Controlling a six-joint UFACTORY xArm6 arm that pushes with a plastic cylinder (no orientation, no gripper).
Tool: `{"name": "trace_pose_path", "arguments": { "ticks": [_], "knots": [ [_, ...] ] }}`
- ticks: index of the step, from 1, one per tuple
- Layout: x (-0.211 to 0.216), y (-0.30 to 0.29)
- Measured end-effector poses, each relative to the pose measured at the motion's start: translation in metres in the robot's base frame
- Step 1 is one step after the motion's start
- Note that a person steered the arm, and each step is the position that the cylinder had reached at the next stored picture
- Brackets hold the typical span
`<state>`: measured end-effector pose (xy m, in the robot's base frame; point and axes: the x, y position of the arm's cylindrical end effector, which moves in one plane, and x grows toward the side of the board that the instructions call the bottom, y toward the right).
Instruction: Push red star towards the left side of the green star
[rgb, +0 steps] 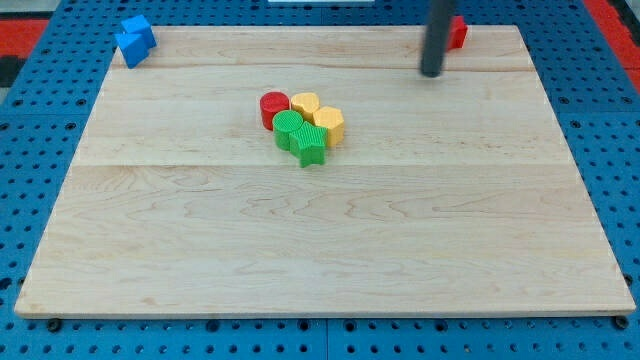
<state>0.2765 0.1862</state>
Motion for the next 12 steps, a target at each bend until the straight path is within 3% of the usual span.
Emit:
{"name": "trace_pose_path", "arguments": {
  "ticks": [2, 3, 7, 8, 11, 12],
  "knots": [
    [-0.076, 0.109],
    [-0.085, 0.108],
    [-0.084, -0.08],
    [-0.083, -0.084],
    [-0.075, 0.002],
    [-0.059, -0.024]
  ]
}}
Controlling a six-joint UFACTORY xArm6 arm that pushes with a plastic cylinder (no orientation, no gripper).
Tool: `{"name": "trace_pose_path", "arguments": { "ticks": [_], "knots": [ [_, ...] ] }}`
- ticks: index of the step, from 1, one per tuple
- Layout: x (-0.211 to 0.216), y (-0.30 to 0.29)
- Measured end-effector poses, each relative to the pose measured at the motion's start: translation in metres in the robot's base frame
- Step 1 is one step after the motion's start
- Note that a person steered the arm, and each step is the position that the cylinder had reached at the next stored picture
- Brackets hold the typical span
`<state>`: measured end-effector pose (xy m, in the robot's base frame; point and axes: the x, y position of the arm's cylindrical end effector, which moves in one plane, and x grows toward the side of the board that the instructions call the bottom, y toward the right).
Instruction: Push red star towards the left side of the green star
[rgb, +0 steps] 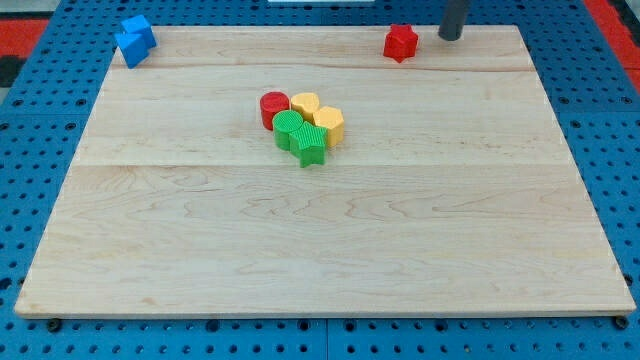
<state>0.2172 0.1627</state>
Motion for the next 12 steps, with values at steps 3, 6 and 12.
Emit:
{"name": "trace_pose_path", "arguments": {
  "ticks": [3, 6, 12],
  "knots": [
    [0.015, -0.158],
    [0.003, -0.24],
    [0.046, -0.244]
  ]
}}
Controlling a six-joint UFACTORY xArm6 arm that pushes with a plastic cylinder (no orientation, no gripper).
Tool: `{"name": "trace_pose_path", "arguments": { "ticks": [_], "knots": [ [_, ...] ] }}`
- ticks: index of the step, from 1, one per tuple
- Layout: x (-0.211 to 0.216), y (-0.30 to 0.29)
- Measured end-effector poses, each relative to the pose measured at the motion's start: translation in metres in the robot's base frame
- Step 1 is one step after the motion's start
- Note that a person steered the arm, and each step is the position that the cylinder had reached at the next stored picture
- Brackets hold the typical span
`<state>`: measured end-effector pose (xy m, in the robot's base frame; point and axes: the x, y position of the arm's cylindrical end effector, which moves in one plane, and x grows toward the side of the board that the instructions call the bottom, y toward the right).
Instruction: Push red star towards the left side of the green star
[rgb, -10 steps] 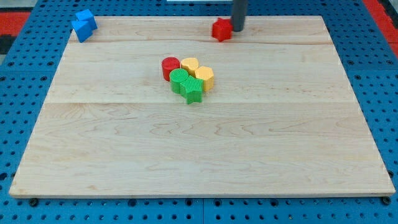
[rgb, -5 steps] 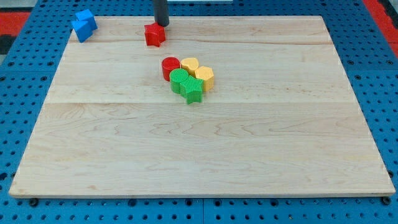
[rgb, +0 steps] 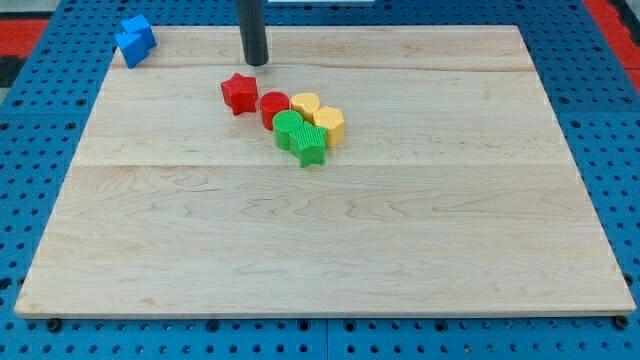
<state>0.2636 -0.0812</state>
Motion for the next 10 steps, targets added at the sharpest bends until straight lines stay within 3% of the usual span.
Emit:
{"name": "trace_pose_path", "arguments": {
  "ticks": [2, 4, 8, 10],
  "knots": [
    [0.03, -0.006],
    [0.095, -0.056],
    [0.103, -0.104],
    [0.157, -0.091]
  ]
}}
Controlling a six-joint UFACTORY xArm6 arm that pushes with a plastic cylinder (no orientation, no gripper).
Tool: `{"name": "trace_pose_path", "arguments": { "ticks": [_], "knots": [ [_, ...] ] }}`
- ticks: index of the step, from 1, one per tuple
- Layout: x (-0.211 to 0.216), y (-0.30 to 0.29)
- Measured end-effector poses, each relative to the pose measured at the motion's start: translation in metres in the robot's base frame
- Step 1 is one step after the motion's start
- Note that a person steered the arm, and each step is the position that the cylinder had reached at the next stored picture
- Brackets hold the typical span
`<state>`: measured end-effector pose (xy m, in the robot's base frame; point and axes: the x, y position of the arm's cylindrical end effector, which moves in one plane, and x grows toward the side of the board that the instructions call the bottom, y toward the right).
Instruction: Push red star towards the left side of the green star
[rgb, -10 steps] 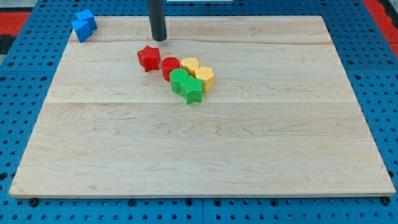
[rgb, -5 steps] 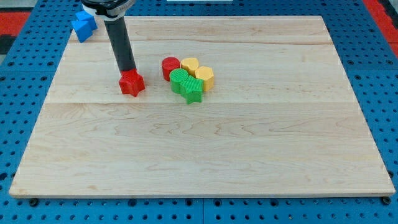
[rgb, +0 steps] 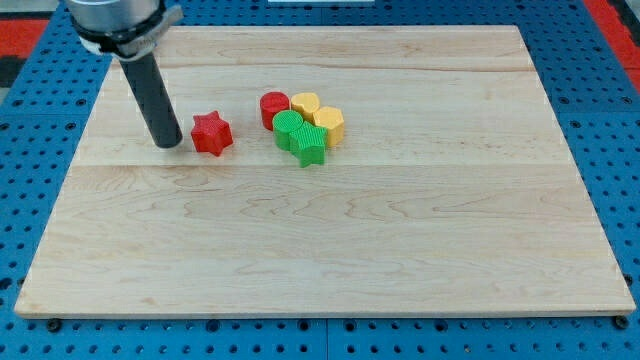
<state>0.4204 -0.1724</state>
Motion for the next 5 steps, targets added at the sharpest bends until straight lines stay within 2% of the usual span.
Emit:
{"name": "trace_pose_path", "arguments": {
  "ticks": [1, 3, 5],
  "knots": [
    [0.009, 0.024],
    [-0.001, -0.041],
    [-0.06, -0.028]
  ]
}}
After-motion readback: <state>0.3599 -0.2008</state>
